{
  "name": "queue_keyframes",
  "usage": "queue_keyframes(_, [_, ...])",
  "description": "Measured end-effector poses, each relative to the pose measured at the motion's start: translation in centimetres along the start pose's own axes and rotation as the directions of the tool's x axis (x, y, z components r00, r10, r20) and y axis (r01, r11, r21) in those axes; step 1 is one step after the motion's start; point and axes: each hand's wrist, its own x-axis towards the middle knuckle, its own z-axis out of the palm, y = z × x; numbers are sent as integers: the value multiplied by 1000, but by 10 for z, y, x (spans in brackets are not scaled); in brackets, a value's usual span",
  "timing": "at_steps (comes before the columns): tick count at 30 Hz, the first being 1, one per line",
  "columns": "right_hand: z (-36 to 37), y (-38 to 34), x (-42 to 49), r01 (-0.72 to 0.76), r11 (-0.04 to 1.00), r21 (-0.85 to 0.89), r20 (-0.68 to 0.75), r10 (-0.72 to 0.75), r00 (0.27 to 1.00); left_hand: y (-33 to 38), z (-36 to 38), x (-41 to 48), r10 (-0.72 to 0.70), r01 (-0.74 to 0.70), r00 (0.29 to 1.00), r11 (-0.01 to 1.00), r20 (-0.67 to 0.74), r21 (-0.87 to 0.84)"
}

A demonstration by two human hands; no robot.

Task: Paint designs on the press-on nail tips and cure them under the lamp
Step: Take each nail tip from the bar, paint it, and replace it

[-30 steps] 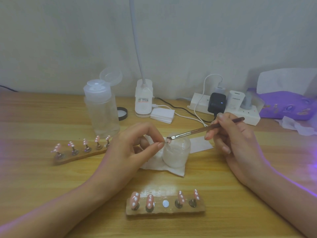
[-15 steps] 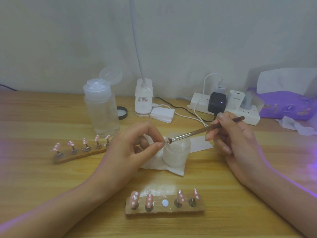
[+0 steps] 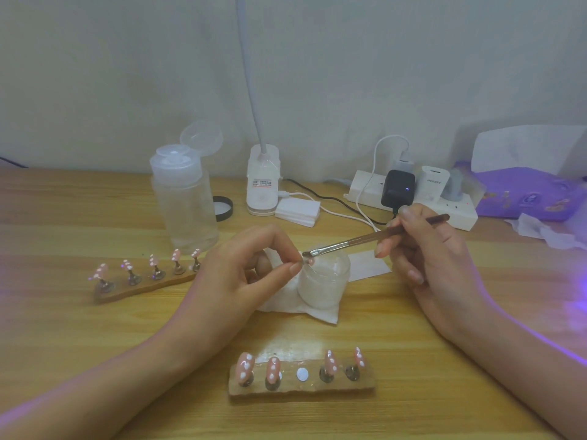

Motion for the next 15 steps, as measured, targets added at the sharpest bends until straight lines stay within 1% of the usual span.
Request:
queue_keyframes(2, [0, 1, 0, -6, 1000, -11, -20, 6, 1000, 0, 0, 0, -6, 6, 1000, 1000, -3, -9])
queue_keyframes(4, [-1, 0, 1, -9, 1000, 20, -36, 10, 999, 0, 0, 0, 0, 0, 1000, 1000, 2, -4])
queue_keyframes(6, [-2, 0, 0, 2, 1000, 30, -8, -1, 1000, 0, 1, 0, 4, -4, 1000, 1000, 7, -4])
queue_keyframes(8, [0, 0, -1, 13, 1000, 0, 13, -13, 1000, 0, 1, 0, 0, 0, 1000, 1000, 8, -8])
queue_keyframes(10, [-1, 1, 0, 5, 1000, -13, -22, -5, 1000, 0, 0, 0, -5, 5, 1000, 1000, 10, -11])
queue_keyframes(12, [-2, 0, 1, 1, 1000, 16, -51, 0, 999, -1, 0, 0, -6, 7, 1000, 1000, 10, -15])
queue_keyframes(15, [0, 0, 0, 3, 1000, 20, -4, -3, 1000, -1, 1, 0, -9, 9, 1000, 1000, 9, -30])
